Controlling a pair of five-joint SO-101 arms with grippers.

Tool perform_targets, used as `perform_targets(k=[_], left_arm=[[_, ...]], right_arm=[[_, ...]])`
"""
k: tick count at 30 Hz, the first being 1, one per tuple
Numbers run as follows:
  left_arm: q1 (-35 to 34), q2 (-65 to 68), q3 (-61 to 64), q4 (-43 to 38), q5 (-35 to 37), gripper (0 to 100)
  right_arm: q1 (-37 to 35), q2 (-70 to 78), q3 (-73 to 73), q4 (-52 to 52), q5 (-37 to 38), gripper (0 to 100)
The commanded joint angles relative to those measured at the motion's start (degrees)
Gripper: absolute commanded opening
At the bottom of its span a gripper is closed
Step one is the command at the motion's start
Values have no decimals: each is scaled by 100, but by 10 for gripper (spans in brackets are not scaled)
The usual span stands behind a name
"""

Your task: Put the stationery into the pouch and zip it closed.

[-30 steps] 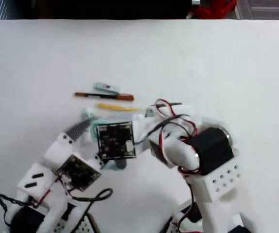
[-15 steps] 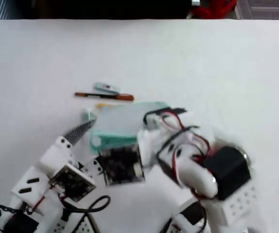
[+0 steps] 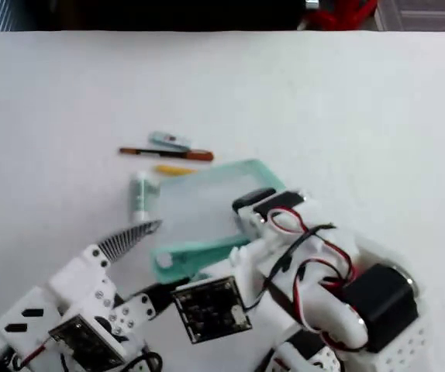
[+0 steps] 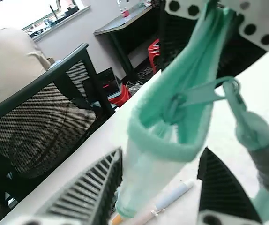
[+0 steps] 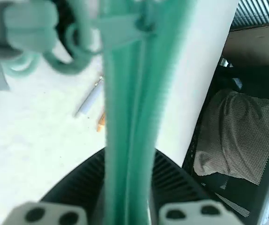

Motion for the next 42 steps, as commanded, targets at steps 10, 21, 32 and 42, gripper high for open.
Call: perform_targets(k=[10, 21, 32, 42], left_arm=[[207, -31, 237, -448, 62, 260], [198, -31, 229, -352, 62, 56], [189, -31, 202, -360, -88, 24], [-804, -31, 440, -993, -703, 24]], right_arm=[[-787, -75, -624, -31, -800, 19], [-585, -101, -686, -13, -818, 19], [251, -75, -633, -215, -1363, 57], [998, -145, -659, -875, -2462, 296]])
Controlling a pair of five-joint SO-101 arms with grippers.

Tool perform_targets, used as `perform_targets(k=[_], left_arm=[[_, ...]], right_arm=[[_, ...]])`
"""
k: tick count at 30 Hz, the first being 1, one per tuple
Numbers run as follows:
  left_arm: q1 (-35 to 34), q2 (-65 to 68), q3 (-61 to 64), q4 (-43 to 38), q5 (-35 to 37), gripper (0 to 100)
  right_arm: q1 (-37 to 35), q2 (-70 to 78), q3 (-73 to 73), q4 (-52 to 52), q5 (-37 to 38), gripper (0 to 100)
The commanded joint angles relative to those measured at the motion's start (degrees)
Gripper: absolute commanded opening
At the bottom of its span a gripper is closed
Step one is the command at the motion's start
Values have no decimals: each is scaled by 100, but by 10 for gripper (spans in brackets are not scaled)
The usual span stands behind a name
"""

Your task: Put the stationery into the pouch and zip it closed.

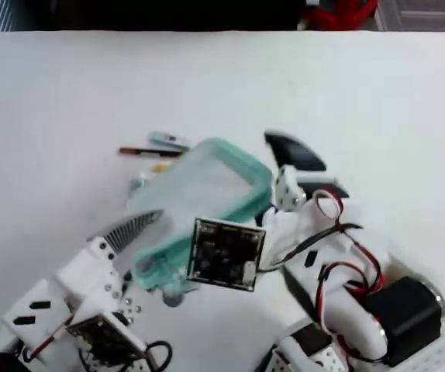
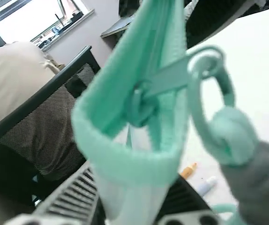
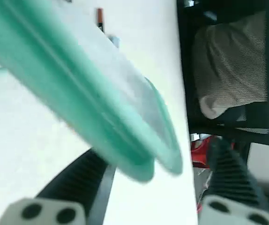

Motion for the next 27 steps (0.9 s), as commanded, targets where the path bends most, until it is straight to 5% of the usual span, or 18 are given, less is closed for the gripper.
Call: perform_targets(k=[1, 10, 14, 18, 27], left_arm=[[-374, -22, 281, -703, -62, 24], [-1288, -22, 1354, -2637, -53, 24], [-1367, -22, 1714, -3429, -44, 24], [-1367, -22, 2048, -4088, -44, 24], [-1288, -22, 2110, -4123, 396, 24]], right_arm=[[84, -92, -387, -602, -703, 276], [31, -154, -791, 189, -3657, 211], [-1095, -259, -721, 391, -4510, 209], [-2299, -374, -334, 312, -4765, 209], [-2897, -356, -88, 66, -4765, 212]])
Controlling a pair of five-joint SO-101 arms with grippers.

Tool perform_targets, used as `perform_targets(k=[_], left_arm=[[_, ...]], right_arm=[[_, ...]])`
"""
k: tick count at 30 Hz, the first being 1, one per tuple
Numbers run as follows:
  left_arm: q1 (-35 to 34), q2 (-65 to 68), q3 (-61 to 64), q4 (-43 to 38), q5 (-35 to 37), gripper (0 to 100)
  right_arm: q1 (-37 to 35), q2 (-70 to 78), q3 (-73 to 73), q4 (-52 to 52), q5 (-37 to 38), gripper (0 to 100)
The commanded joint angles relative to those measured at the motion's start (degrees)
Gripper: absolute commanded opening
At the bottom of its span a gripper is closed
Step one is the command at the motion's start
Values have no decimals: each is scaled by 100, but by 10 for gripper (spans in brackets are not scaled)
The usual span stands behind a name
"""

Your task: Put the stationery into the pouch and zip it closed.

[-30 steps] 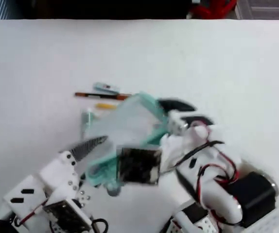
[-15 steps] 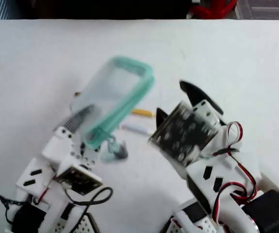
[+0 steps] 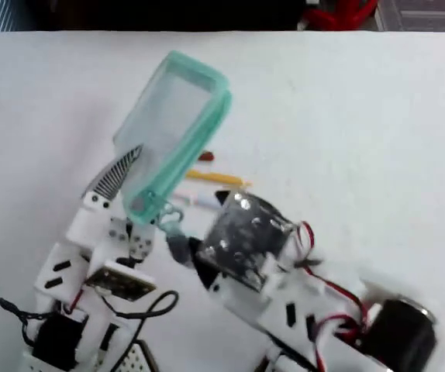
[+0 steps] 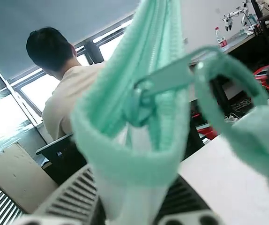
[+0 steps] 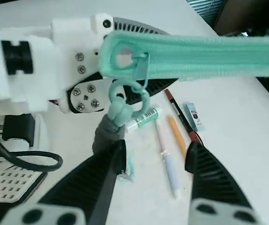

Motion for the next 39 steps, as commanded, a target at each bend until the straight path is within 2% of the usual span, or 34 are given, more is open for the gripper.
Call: perform_targets(k=[1, 7, 16, 19, 23, 39], left_arm=[[40, -92, -26, -211, 141, 24], [4, -92, 290, -695, 132, 24], [22, -92, 290, -782, 132, 24], [4, -92, 273, -782, 149, 24], [-92, -92, 290, -782, 132, 24], [-127, -92, 264, -782, 149, 24]], right_arm=[[-523, -4, -246, -101, -44, 212], [-690, 646, -211, -462, -44, 296], [-673, 725, -9, -822, -44, 297], [-673, 699, 114, -840, 0, 268], [-673, 699, 132, -611, 457, 198], [-321, 708, 440, -699, 519, 194]])
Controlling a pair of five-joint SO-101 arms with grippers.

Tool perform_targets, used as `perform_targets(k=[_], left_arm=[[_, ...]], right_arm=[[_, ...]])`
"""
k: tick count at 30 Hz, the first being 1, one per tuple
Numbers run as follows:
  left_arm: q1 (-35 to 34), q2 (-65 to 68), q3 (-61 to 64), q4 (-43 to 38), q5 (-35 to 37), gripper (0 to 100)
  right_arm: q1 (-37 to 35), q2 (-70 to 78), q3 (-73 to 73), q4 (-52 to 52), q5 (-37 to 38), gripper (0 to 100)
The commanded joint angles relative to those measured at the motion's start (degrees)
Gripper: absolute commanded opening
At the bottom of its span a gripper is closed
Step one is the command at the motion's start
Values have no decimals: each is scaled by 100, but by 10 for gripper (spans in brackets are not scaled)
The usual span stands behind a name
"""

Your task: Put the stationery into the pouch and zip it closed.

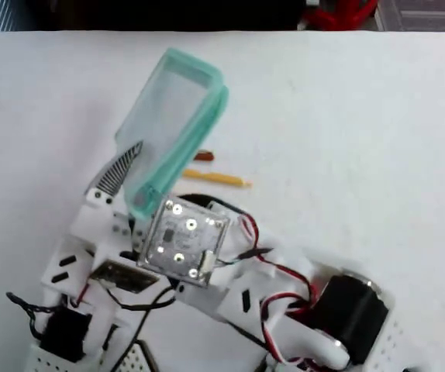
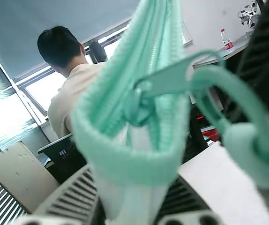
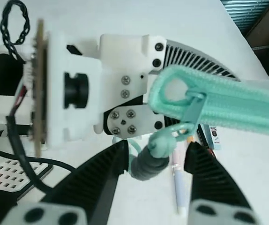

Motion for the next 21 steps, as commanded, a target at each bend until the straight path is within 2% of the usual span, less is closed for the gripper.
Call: perform_targets(k=[1, 3, 8, 14, 21], left_arm=[[-31, -101, -185, -211, 88, 24], [-31, -101, -185, -211, 79, 24], [-31, -101, -185, -211, 79, 24], [-22, -101, -185, -211, 105, 24], [-22, -101, -185, -167, 114, 24]], right_arm=[[75, -4, 167, -233, 79, 193], [75, -4, 229, -251, 79, 182], [75, -4, 229, -259, 79, 36], [84, -4, 202, -268, 79, 18], [1086, -620, -598, -435, 79, 19]])
